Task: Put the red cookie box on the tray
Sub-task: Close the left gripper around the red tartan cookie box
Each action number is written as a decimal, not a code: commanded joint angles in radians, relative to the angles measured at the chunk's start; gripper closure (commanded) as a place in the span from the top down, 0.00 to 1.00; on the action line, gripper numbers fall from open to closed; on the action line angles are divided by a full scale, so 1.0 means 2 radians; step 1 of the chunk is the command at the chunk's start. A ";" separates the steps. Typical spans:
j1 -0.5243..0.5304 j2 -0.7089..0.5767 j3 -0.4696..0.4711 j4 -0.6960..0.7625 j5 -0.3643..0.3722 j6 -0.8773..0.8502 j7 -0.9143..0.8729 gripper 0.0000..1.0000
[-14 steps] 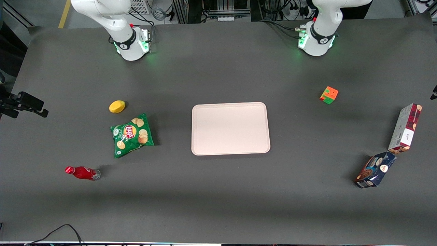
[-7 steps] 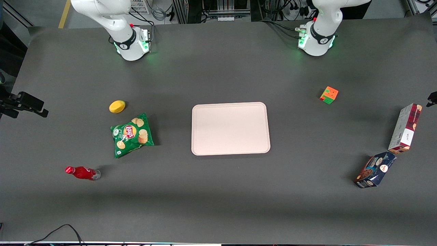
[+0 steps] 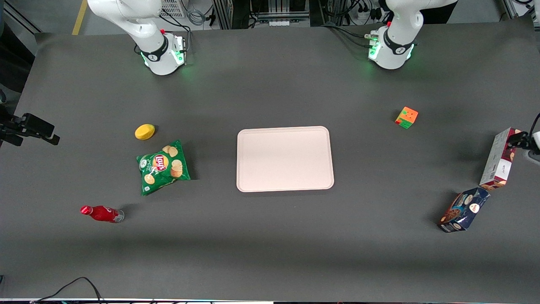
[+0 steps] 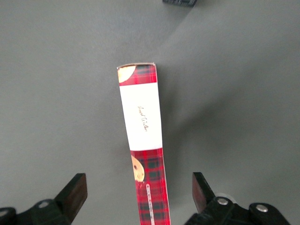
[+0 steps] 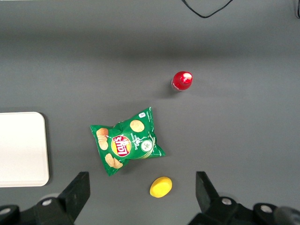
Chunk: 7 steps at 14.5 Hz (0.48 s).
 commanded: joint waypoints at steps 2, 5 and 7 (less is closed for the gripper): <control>0.022 0.026 0.003 -0.005 -0.047 0.035 0.051 1.00; 0.023 0.030 0.005 -0.037 -0.110 0.068 0.103 1.00; 0.024 0.031 0.005 -0.044 -0.114 0.071 0.107 1.00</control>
